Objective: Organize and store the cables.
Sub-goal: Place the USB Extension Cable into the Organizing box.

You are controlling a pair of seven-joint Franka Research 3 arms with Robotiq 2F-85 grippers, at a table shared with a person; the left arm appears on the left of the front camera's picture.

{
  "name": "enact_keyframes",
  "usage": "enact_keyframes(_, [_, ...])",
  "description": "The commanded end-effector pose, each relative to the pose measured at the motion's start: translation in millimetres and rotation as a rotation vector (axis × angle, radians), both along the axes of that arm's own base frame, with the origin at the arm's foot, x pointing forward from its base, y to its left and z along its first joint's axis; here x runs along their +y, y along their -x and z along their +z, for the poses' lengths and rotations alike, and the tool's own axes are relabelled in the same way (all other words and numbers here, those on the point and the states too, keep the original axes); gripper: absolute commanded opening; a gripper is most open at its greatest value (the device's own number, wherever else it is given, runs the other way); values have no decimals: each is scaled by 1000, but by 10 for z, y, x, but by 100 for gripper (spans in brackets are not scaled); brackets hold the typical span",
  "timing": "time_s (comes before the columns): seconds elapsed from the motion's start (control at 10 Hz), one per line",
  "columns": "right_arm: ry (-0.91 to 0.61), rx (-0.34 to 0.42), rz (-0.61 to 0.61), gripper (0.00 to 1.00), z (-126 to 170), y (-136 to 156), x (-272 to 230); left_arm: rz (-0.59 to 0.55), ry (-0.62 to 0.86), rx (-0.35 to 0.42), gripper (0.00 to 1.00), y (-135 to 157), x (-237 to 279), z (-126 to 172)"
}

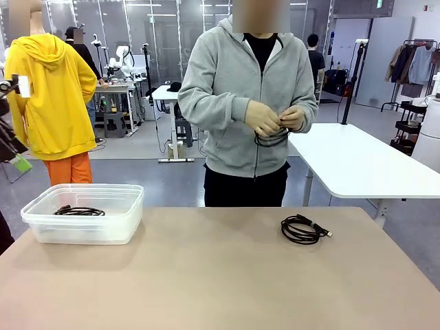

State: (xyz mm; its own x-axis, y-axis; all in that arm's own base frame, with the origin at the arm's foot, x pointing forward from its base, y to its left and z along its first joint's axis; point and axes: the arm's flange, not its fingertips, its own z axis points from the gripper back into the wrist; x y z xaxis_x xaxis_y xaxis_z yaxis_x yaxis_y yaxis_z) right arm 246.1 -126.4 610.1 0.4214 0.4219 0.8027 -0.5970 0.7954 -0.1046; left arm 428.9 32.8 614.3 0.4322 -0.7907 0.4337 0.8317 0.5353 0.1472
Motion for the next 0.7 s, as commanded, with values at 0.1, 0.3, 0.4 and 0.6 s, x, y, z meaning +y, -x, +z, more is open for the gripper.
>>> enact_keyframes(0.1, [-2, 0, -1, 100, -6, 3, -8, 201, -10, 33, 100, 457, -60, 76])
enact_keyframes(0.3, [-2, 0, -1, 100, -6, 3, -8, 143, 87, -34, 100, 692, -139, 34])
enact_keyframes(0.4, [-2, 0, -1, 100, -6, 3, -8, 31, 146, -103, 100, 731, -159, -97])
enact_keyframes(0.6, [-2, 0, -1, 100, -6, 3, -8, 24, 99, -204, 100, 882, -205, -275])
